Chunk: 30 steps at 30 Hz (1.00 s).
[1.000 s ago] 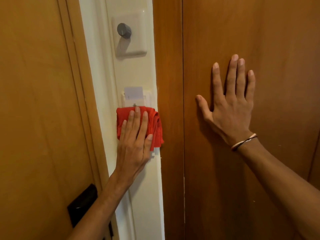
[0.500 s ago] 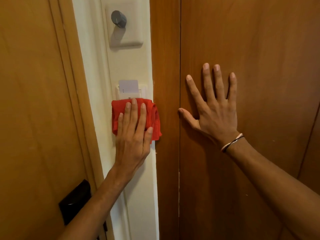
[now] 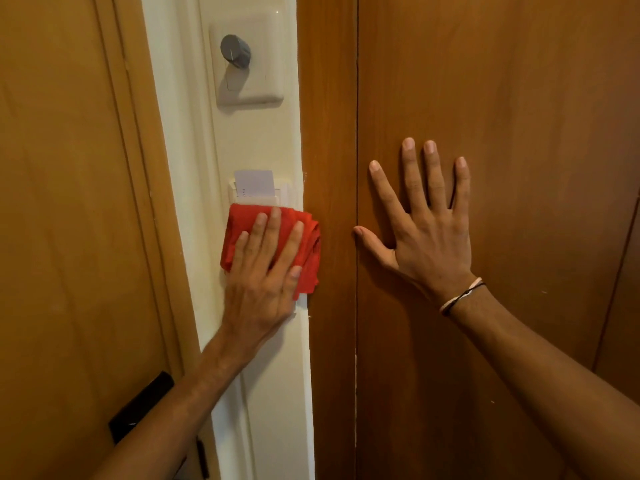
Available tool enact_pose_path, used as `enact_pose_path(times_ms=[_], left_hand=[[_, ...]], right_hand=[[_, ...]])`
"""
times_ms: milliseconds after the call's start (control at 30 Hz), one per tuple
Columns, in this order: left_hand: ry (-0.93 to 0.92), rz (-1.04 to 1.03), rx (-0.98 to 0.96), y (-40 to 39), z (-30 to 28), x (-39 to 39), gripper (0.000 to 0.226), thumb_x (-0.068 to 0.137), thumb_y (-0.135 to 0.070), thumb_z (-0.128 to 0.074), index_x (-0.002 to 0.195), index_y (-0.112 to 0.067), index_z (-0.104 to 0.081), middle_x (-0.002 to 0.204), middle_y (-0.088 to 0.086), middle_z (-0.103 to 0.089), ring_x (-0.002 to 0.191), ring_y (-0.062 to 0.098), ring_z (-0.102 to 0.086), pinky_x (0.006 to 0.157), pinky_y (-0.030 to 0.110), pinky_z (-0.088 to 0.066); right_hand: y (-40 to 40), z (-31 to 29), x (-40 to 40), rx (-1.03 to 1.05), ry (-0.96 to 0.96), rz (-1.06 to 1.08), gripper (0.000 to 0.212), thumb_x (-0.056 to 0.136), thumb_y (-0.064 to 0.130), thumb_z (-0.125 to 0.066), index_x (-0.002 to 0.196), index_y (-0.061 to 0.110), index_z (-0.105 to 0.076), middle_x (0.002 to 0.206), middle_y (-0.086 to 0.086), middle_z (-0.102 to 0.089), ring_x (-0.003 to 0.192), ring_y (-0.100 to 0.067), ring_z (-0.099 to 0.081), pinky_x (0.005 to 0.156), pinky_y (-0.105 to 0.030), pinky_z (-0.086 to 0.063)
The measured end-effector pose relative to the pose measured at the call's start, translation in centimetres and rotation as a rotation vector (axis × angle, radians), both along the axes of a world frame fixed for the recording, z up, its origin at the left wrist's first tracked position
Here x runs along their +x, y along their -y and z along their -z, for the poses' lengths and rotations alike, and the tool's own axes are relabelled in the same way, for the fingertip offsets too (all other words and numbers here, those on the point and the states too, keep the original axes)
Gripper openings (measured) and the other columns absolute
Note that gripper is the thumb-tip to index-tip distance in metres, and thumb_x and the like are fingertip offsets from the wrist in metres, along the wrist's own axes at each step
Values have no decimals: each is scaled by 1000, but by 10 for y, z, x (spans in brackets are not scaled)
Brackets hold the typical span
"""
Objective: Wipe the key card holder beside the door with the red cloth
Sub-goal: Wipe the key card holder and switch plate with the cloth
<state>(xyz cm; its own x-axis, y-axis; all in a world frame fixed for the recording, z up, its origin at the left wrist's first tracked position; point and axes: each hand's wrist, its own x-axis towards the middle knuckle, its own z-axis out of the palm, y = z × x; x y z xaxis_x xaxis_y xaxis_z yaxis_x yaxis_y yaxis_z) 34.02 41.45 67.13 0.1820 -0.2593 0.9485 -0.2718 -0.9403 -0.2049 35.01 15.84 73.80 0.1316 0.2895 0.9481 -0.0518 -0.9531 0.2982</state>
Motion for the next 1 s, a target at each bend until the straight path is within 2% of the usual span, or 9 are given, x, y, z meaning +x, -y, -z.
enact_pose_path(times_ms=[100,200,333,433,533,600,767,900,1000], left_hand=[[-2,32,-114,-6,-7,-1,56,105,-37,-32,155,-16,-18,162,16,-23,153,32,-15,125,52,-16],[3,7,-4,-9,-3,-1,56,105,-38,-33,154,-14,-20,160,17,-26,152,35,-19,124,54,-19],[-33,-20,-136,-6,-5,-3,59,104,-41,-33,155,-15,-19,162,17,-23,153,34,-15,125,53,-15],[-36,-79,-26,-9,-1,-1,62,103,-46,-34,156,-17,-18,162,17,-23,153,34,-14,123,59,-16],[-41,-111,-118,-5,0,0,65,102,-49,-33,156,-18,-15,163,17,-22,153,35,-12,122,63,-12],[-34,-116,-65,-6,3,0,65,103,-50,-31,157,-18,-13,163,17,-20,153,36,-12,121,64,-15],[-35,-98,-212,1,0,0,67,103,-49,-31,157,-16,-11,164,18,-17,154,36,-10,124,58,-11],[-34,-82,-47,1,8,-3,65,103,-48,-33,155,-13,-18,162,19,-23,152,37,-15,121,60,-22],[-38,-97,-147,1,5,-3,68,102,-51,-33,156,-14,-16,162,21,-21,153,38,-12,122,59,-18]], right_hand=[[0,-2,1,-6,1,-5,89,96,80,-27,168,28,-20,174,-18,-21,161,-42,-21,128,-66,-15],[1,0,1,-3,1,-11,89,96,80,-27,168,27,-20,174,-19,-21,161,-42,-21,128,-66,-16],[0,-1,2,-2,-4,-12,90,96,81,-26,168,28,-18,174,-18,-19,162,-42,-19,128,-66,-15],[1,0,2,3,-8,-14,91,96,81,-25,168,28,-17,174,-18,-19,162,-42,-19,128,-66,-15],[0,0,3,3,1,-15,90,96,81,-26,168,28,-18,174,-18,-20,161,-41,-20,128,-66,-16],[0,0,3,0,0,-17,90,96,81,-27,168,28,-19,174,-18,-20,161,-41,-20,128,-66,-16],[0,-1,3,3,3,-31,90,95,81,-28,167,27,-21,174,-18,-21,161,-41,-20,128,-66,-15],[2,1,4,3,9,-31,89,96,80,-28,167,28,-21,174,-18,-21,162,-40,-20,129,-64,-13],[1,1,4,4,17,-40,89,96,80,-29,167,28,-22,174,-18,-21,162,-40,-20,129,-64,-12]])
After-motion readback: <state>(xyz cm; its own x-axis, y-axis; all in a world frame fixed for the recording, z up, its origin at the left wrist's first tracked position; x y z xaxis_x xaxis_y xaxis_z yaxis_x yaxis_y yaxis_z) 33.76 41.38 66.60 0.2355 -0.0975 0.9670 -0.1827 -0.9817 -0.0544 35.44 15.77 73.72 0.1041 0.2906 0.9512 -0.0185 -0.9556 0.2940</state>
